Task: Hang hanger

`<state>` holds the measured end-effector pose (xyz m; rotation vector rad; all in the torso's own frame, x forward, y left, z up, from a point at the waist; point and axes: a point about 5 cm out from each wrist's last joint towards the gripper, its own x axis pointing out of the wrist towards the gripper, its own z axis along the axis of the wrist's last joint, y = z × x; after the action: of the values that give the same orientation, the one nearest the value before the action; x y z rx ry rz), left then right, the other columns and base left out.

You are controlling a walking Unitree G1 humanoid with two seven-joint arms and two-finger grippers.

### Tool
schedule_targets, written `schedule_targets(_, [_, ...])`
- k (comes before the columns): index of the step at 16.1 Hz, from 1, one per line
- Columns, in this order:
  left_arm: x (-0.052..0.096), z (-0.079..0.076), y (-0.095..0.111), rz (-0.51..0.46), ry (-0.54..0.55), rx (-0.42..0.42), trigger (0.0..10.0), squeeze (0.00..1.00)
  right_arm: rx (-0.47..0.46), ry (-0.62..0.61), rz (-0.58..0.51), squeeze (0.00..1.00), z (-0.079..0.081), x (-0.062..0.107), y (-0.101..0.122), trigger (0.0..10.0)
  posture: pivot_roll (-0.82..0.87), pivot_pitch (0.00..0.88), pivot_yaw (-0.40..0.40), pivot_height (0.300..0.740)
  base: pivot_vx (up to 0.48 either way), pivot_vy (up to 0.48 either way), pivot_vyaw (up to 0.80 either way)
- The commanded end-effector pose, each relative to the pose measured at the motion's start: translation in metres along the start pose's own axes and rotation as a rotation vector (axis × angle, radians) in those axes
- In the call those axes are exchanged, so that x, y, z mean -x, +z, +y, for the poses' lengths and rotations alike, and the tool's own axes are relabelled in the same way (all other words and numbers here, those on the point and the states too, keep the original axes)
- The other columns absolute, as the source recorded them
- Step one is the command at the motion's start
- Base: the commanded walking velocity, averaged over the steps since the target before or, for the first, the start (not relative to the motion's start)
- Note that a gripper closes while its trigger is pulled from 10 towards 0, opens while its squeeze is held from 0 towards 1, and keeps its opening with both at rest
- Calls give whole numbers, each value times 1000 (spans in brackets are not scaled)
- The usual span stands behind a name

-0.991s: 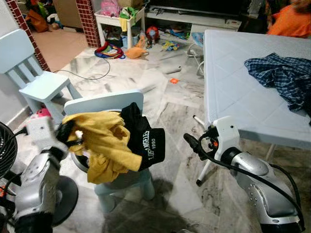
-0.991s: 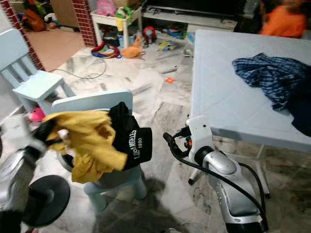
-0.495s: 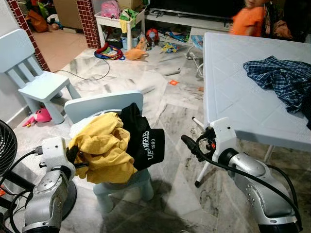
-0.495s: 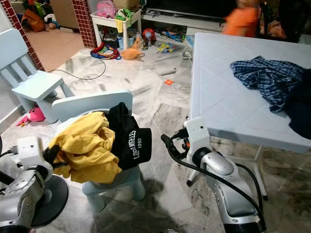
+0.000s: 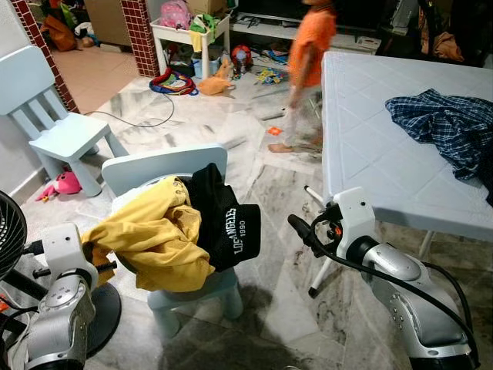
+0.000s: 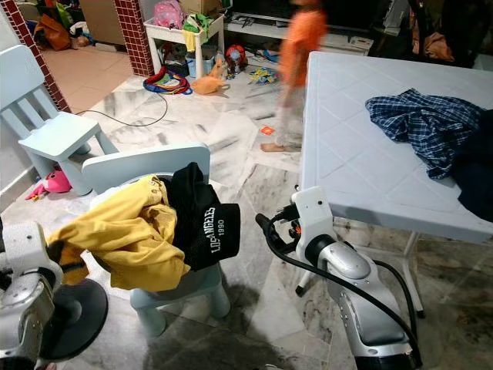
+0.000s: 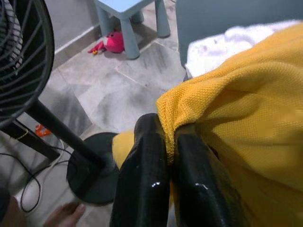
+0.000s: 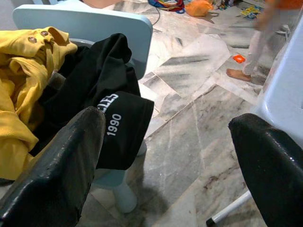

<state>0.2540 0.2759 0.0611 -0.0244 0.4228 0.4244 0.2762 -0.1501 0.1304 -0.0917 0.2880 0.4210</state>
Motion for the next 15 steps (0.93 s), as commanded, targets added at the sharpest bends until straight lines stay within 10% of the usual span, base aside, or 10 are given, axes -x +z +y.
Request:
schedule_targets(1, [3,-1,-7,26,14,-10,0,0,5,6,-1,0,0,0,0,10000,-78,64,-35,740,0,0,0])
schedule_targets(5, [3,-16,17,-145,-77,-122,0,0,1,7,0,0,2,0,0,10000,-80,64,-36,740,0,0,0])
schedule_targets(9, [21,-75,63,-457,-422,-338,0,0,-1,-3,-8,0,1,-2,1,10000,-82,60,-35,740,0,0,0])
schedule_targets(15, [39,-105,38,-383,-650,-507,0,0,6,-12,-12,0,0,-2,1,10000,-80,49,-32,740,0,0,0])
